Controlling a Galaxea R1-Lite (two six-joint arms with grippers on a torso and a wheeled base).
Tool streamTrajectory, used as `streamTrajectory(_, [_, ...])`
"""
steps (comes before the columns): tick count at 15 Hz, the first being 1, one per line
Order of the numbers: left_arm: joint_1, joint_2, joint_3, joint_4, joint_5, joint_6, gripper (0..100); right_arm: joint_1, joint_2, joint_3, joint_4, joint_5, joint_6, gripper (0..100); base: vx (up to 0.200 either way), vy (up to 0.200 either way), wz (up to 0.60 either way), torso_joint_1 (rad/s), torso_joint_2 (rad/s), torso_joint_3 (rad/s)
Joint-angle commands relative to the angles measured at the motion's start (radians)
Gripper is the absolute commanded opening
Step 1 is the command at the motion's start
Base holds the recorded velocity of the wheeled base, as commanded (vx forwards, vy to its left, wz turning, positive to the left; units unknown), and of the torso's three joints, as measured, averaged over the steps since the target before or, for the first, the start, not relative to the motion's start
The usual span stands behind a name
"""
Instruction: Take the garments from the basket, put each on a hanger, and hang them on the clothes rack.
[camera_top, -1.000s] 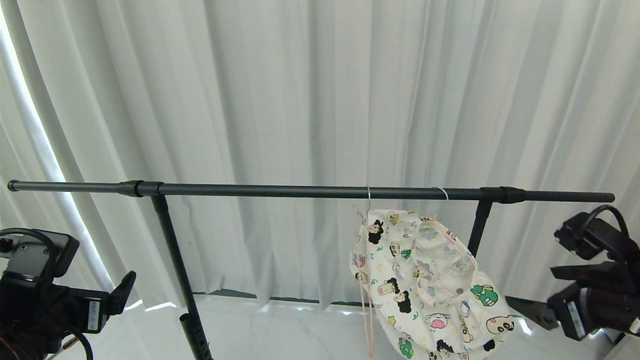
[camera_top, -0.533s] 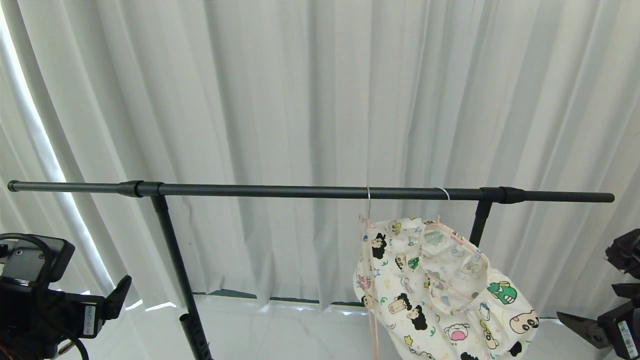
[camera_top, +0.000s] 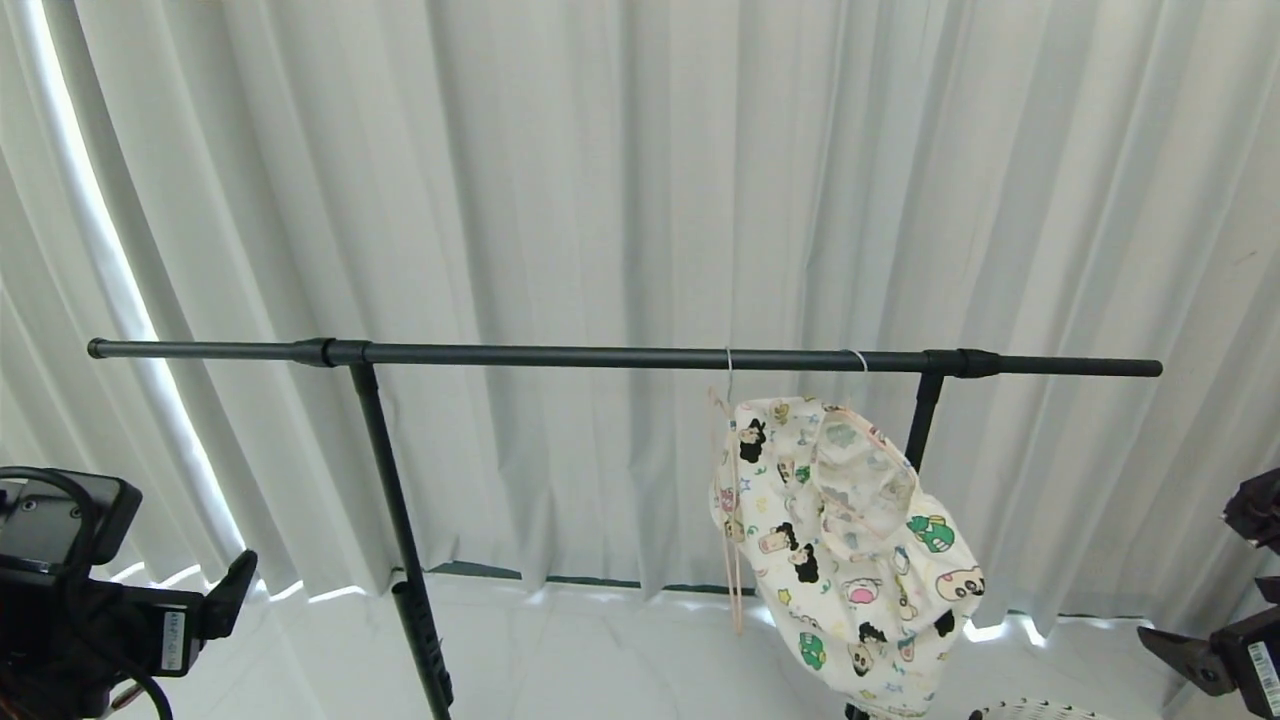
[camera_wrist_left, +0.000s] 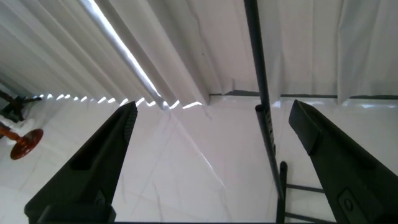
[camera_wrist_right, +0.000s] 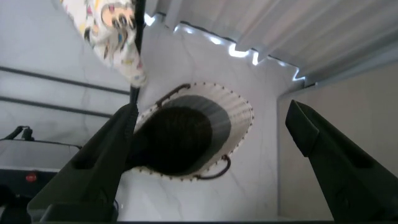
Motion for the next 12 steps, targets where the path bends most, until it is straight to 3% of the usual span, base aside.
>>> streamTrajectory(1, [0.001, -0.009, 0.001, -0.001, 0.001, 0.0, 100, 0.0, 0.001, -0.001, -0.002, 0.0, 0.0, 100, -0.2, 0.0, 0.0, 0.002, 0.0, 0.002])
streamTrajectory(2, [0.001, -0.009, -0.001, -0.001, -0.001, 0.0, 100, 0.0, -0.007, -0.001, -0.003, 0.0, 0.0, 100, -0.2, 0.0, 0.0, 0.002, 0.0, 0.002])
streamTrajectory(12, [0.001, -0.03, 0.021, -0.001, 0.001, 0.0, 100, 0.0, -0.027, -0.001, -0.011, 0.0, 0.0, 100, 0.0, 0.0, 0.0, 0.0, 0.0, 0.0])
